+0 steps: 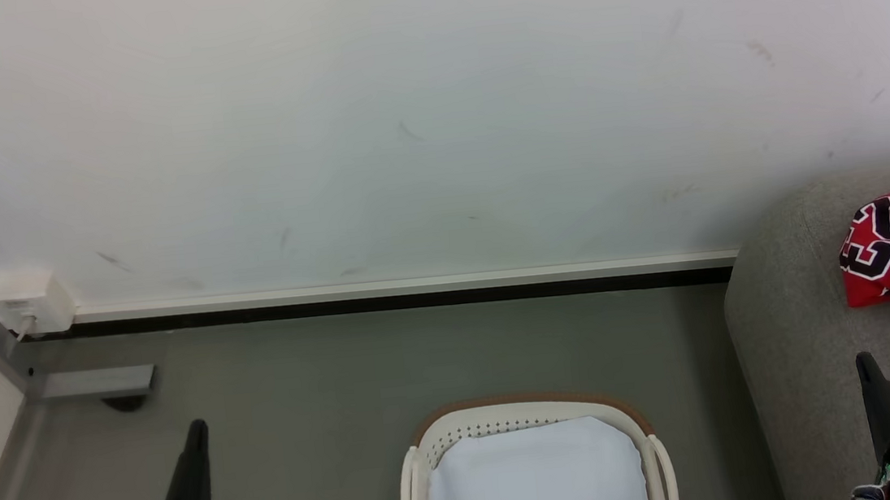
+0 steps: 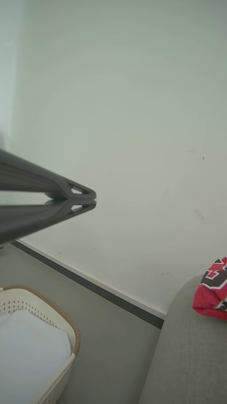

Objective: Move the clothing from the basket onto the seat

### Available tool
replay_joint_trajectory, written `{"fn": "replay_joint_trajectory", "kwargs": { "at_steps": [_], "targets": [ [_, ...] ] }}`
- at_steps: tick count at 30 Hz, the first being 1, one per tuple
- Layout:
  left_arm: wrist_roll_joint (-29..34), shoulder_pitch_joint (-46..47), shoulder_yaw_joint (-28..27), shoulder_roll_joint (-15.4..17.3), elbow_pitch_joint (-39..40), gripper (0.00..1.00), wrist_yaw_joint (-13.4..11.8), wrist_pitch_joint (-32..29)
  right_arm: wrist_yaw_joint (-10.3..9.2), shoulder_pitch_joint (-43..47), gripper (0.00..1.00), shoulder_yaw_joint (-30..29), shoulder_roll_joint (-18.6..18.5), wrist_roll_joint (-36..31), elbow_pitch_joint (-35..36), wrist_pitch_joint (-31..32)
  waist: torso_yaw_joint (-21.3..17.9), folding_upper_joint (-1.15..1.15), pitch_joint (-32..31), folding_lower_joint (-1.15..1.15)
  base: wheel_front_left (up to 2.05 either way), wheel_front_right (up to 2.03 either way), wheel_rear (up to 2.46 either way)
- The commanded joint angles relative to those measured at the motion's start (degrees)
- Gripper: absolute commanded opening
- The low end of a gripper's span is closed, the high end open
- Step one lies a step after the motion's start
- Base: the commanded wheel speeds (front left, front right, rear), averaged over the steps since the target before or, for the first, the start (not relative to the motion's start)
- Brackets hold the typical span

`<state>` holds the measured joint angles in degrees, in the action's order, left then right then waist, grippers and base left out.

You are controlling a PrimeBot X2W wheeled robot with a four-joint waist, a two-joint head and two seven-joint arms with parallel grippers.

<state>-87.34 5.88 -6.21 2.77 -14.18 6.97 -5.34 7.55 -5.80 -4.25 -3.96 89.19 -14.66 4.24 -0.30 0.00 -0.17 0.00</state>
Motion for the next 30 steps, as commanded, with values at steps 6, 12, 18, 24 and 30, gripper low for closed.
{"fn": "replay_joint_trajectory", "kwargs": {
  "at_steps": [6, 12, 18, 24, 30],
  "targets": [
    [-2.94, 0.86, -0.36, 0.2, 0.32, 0.0, 0.18, -0.74, -0.11, -1.1, 0.0, -0.82, -0.04, 2.54, 0.38, 0.92, 0.14, 0.0, 0.07, 0.0, 0.0, 0.0, 0.0],
    [-5.13, 1.02, -0.53, 0.19, 0.33, 0.0, 0.17, -1.38, -0.12, -1.22, 0.0, -1.23, 0.13, 4.18, 0.41, 1.41, 0.28, 0.0, 0.15, 0.0, 0.0, 0.0, 0.0],
    [-5.33, 0.97, -0.55, 0.19, 0.32, 0.0, 0.18, -1.49, -0.12, -1.01, 0.0, -1.26, 0.15, 4.3, 0.39, 1.53, 0.3, 0.0, 0.16, 0.0, 0.0, 0.0, 0.0],
    [-5.33, 0.96, -0.55, 0.19, 0.32, 0.0, 0.18, -1.49, -0.12, -1.01, 0.0, -1.29, 0.18, 4.26, 0.39, 1.56, 0.3, 0.0, 0.16, 0.0, 0.0, 0.0, 0.0],
    [-5.33, 0.96, -0.55, 0.19, 0.32, 0.0, 0.18, -1.5, -0.12, -1.01, 0.0, -1.32, 0.2, 4.22, 0.39, 1.59, 0.3, 0.0, 0.16, 0.0, 0.0, 0.0, 0.0]
  ]
}}
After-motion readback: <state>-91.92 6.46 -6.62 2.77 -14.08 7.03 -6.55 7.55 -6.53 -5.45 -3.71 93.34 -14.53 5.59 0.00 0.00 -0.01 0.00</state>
